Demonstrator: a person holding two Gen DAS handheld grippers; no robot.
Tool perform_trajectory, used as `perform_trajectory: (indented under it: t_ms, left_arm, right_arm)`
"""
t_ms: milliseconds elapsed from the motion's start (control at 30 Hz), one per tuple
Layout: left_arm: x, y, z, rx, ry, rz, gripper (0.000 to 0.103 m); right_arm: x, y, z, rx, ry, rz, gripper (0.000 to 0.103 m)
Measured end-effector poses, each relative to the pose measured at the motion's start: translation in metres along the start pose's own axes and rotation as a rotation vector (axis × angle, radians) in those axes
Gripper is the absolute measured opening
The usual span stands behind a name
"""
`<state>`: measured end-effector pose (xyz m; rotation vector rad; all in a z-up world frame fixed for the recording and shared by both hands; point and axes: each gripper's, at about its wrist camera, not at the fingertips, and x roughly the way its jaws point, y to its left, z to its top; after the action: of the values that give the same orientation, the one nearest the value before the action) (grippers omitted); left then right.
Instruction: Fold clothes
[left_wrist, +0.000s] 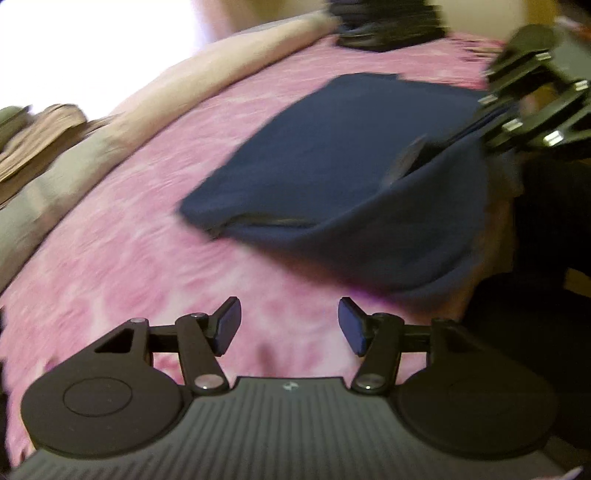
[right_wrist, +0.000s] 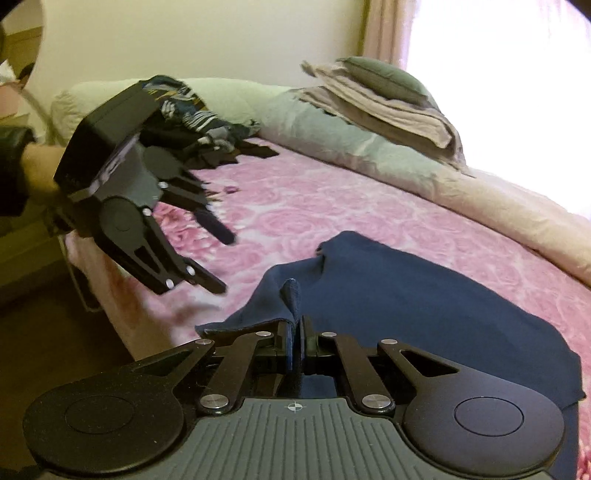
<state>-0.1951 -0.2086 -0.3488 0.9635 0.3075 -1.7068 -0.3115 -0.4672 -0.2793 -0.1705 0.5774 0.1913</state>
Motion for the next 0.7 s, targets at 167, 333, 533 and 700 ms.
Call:
perform_trajectory:
  t_ms: [167, 333, 533, 700]
  left_arm:
    - [-0.015, -0.027, -0.01, 0.013, 0.007, -0.038, 0.054]
    - [-0.037, -0.052, -0.02, -0.084, -0.048, -0.005, 0.054]
    - [-0.036, -0.056, -0.02, -0.064, -0.026, -0.001, 0.054]
    - [-0.04, -0.023, -0.027, -0.132, -0.009, 0.001, 0.054]
  right_arm:
    - [0.004, 0.013, -0.004, -0.046, -0.012, -0.024, 0.002]
    - [0.02, 0.017, -0.008, -0.074, -0.005, -0.013, 0.002]
    - [0.023, 0.03, -0.018, -0.154, 0.002, 0.007, 0.002]
    - [0.034, 0.052, -0.034, -0.229, 0.039, 0.042, 0.003]
